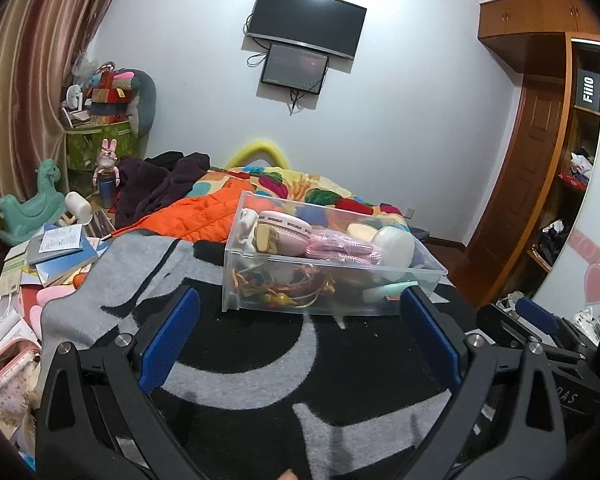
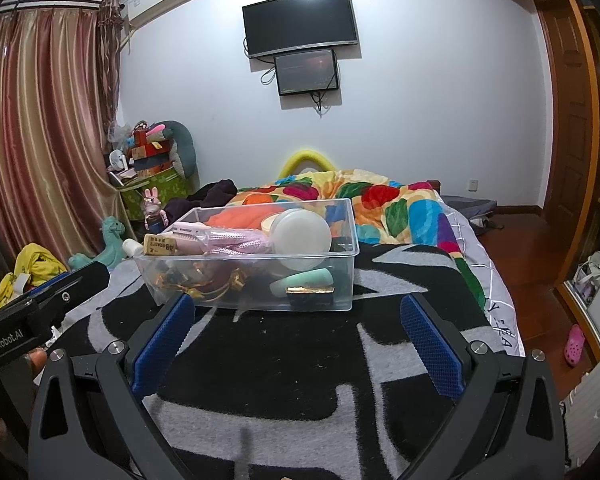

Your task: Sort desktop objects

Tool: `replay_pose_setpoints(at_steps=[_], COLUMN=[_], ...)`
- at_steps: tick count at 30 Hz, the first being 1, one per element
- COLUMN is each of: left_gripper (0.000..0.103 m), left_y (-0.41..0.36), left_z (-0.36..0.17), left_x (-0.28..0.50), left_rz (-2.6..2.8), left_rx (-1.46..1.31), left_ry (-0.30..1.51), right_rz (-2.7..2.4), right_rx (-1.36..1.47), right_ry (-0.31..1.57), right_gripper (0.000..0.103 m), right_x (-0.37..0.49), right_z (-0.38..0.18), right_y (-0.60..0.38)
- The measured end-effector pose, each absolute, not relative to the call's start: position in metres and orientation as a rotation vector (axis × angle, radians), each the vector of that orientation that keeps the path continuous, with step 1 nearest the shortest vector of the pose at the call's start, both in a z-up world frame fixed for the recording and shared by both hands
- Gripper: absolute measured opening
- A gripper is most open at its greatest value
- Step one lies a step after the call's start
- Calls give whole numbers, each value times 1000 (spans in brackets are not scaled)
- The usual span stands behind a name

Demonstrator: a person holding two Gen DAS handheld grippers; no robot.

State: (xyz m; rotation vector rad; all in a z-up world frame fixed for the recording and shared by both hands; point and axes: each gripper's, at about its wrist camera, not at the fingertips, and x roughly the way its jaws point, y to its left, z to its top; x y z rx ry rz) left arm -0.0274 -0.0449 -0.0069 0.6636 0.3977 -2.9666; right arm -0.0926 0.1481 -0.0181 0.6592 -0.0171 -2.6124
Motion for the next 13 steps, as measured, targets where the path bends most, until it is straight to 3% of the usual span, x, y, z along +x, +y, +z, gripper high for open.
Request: replay_pose_setpoints(at_steps=[13], left_gripper=[101], left_y=[-31], left_z=[-11], left_x=[-34], left_rz=[-3014], left_rx=[725], left_ry=[315], right_rz=[-2595], right_rx=[675], right_ry=[-26], right_gripper=[103], right_x=[-95], right_z=[-20], right_y=[148])
